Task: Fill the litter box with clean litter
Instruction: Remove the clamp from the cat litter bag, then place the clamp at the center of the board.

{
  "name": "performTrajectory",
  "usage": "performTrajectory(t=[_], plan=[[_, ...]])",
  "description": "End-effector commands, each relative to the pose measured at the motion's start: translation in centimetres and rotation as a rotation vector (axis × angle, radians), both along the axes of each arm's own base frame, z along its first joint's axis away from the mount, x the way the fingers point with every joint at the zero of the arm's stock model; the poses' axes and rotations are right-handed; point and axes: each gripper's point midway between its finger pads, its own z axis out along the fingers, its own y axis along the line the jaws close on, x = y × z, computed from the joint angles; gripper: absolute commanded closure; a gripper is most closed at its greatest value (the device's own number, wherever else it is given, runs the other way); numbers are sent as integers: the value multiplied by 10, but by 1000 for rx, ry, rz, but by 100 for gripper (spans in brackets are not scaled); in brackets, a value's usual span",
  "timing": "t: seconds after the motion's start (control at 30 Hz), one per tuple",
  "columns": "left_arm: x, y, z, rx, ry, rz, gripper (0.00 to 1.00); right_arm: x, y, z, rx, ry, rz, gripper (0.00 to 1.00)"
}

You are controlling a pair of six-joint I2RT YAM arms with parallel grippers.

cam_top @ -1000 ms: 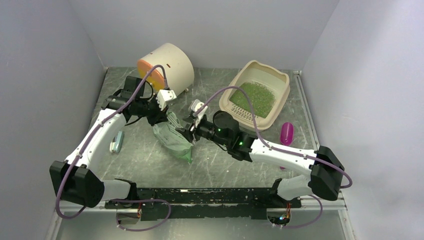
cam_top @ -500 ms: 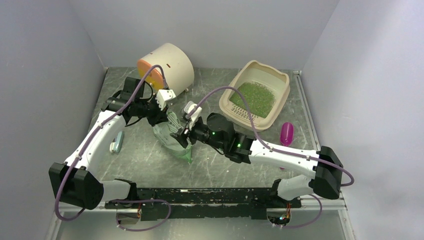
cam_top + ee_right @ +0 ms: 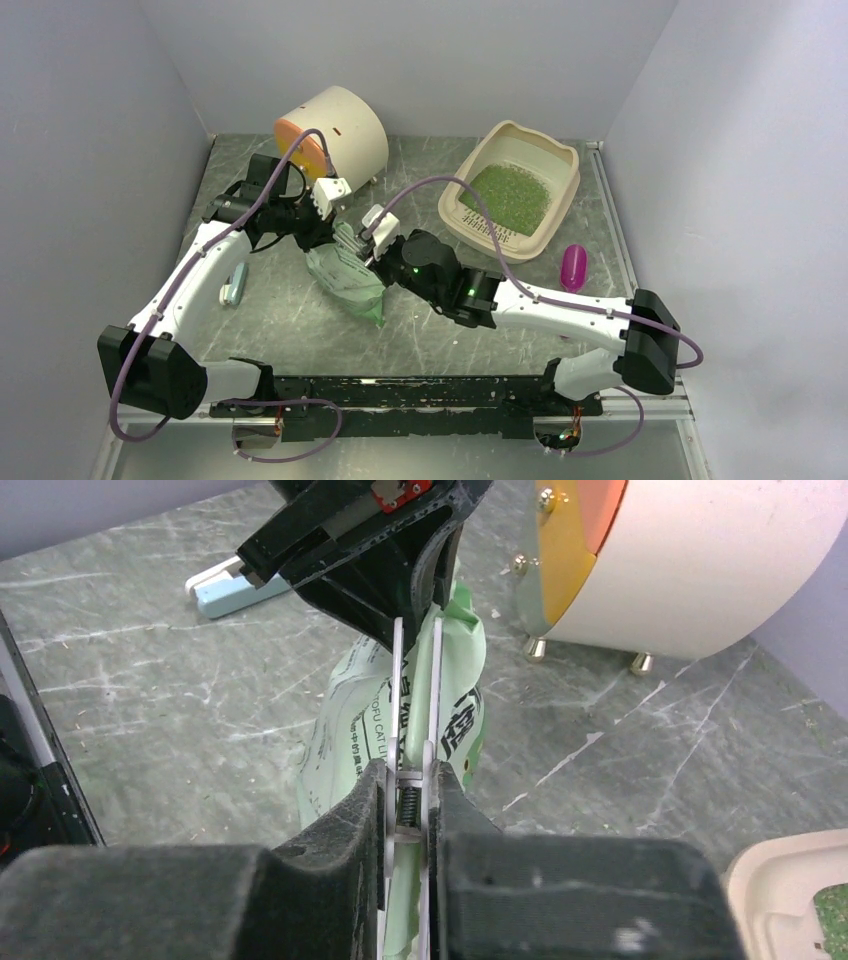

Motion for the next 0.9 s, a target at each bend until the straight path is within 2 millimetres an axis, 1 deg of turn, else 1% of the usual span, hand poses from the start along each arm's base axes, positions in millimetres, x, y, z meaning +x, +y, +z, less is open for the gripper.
performTrajectory(t=[0.0,0.07,0.17,0.23,0.3,0.37,0.4,0.43,0.47,0.53,0.6,0.63,0.7,0.87], plan=[[-10,-17,28,-103,-32,-28,95,-3,-5,37,89,-30,-2,94],[-10,-16,30,-105,-50,-21,95,1,-12,44,90,-42,-34,98],[-9,-15,30,-112,-56,-4,95,7,-27,50,76,-59,-97,98],[-9,-15,31,-116,-58,1,95,11,-43,52,74,-61,-157,98],[-9,-14,31,-116,-62,6,95,14,-63,48,66,-55,-213,98],[-10,-14,30,-114,-66,11,95,17,-87,36,59,-17,-265,98],[-11,-13,30,-113,-67,11,95,18,-96,22,42,20,-282,98],[-12,-13,31,-111,-70,10,95,20,-107,4,30,74,-303,98],[-12,-12,33,-112,-75,12,95,19,-112,-16,25,142,-294,98],[-13,-12,38,-121,-90,16,95,13,-119,-58,23,307,-266,98],[-13,-12,43,-129,-105,21,95,-1,-119,-91,54,457,-228,98],[-13,-12,44,-134,-109,22,95,-8,-117,-104,67,511,-206,98],[-15,-13,49,-148,-121,19,95,-19,-114,-123,90,590,-192,97],[-18,-14,53,-161,-134,15,95,-28,-111,-155,119,721,-192,96]])
